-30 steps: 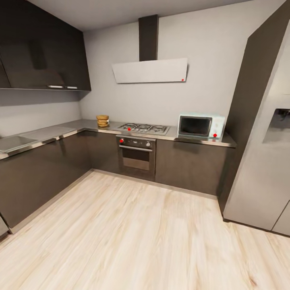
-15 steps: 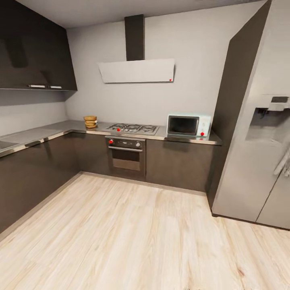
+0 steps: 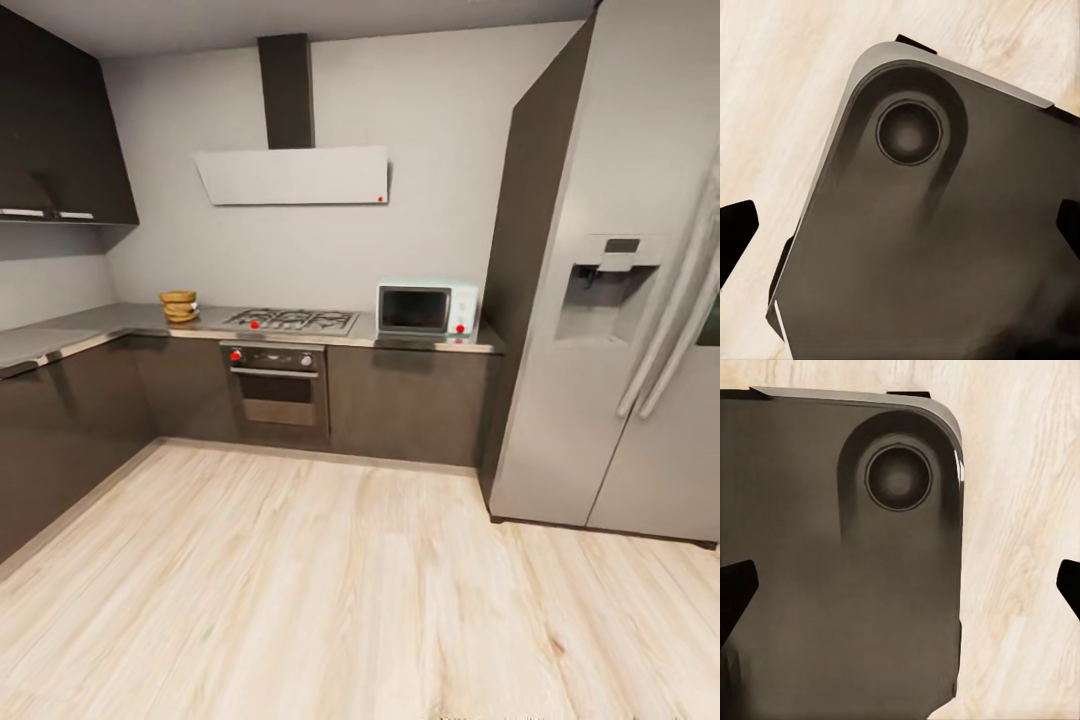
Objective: In the kitchen, take the popcorn bag from the countertop, put it into the microwave, and heat it until the popcorn is cooked so the cooked popcorn ends up inside the bag.
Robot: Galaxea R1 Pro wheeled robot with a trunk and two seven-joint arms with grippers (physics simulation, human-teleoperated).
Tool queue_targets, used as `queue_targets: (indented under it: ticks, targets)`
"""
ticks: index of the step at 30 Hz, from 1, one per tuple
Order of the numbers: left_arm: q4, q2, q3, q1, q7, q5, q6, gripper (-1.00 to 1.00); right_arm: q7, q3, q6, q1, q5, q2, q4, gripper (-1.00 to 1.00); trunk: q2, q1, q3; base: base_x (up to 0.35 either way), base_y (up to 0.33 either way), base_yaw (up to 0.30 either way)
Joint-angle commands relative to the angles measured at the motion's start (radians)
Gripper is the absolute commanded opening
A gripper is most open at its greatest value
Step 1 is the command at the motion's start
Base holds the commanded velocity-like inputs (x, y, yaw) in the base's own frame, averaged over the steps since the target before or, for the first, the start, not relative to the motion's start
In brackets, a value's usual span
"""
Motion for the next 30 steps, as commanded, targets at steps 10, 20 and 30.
queue_targets:
  ticks: [10,20,30]
  targets:
    - [0.000,0.000,0.005,0.000,-0.001,0.003,-0.005,1.00,-0.002,-0.001,-0.004,0.000,-0.001,0.000,0.000,1.00,0.000,0.000,-0.001,0.000,0.000,-0.246]
    - [0.000,0.001,0.009,0.000,-0.002,0.010,-0.004,1.00,-0.002,-0.002,-0.003,0.000,-0.001,0.000,0.000,1.00,0.000,0.000,-0.001,0.000,0.000,-0.246]
    - [0.000,0.001,0.009,0.000,-0.003,0.007,-0.003,1.00,-0.002,-0.001,-0.002,0.000,-0.001,0.000,0.000,1.00,0.000,0.000,-0.001,0.000,0.000,-0.246]
